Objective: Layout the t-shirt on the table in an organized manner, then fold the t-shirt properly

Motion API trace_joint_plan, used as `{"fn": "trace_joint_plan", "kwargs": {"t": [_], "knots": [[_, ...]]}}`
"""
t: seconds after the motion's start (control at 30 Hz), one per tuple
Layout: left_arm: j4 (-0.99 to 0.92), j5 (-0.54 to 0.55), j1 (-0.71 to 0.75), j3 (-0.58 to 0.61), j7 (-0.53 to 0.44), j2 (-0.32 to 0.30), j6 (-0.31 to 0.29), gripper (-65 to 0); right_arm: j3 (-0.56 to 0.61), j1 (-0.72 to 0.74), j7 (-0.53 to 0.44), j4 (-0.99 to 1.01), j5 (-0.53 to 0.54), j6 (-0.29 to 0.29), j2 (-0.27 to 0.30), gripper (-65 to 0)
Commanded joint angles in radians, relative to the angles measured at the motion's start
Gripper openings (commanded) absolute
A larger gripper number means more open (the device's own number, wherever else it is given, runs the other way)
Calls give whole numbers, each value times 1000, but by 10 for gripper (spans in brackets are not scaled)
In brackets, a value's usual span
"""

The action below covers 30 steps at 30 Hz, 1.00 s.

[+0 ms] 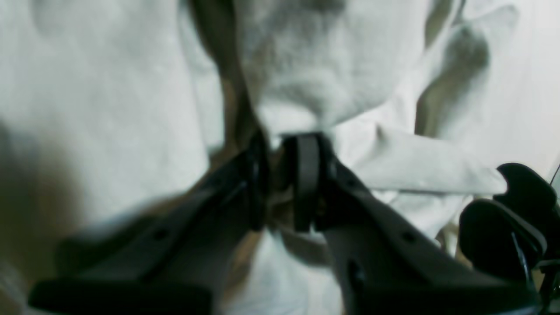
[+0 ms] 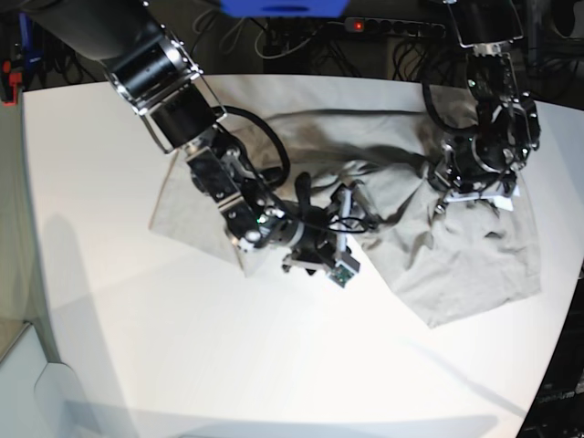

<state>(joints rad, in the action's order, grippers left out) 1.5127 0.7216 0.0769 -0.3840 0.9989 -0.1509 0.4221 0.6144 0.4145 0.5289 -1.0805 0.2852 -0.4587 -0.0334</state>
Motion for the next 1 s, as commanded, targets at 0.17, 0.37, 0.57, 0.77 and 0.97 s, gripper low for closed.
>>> {"fn": "trace_joint_plan", "kwargs": {"t": [0.17,0.37,0.57,0.77,0.97], "knots": [[6,-29,-6,-3,4,-2,13,-545,-3,-7,-31,16,7,-1,-10,-248],[6,-29,-6,-3,2,-2,13,-545,-3,-9,-115,82,7,-1,-10,-260],[6,-29,-6,-3,2,-2,13,-545,-1,-6,-117,102,7,-1,-29,-387],[6,-29,-7,-3,2,-2,13,-545,-1,-2,-117,98,7,-1,-40,-455],[6,-29,-7,-3,2,-2,13,-545,-8,8,-117,86,7,-1,-40,-456]]}}
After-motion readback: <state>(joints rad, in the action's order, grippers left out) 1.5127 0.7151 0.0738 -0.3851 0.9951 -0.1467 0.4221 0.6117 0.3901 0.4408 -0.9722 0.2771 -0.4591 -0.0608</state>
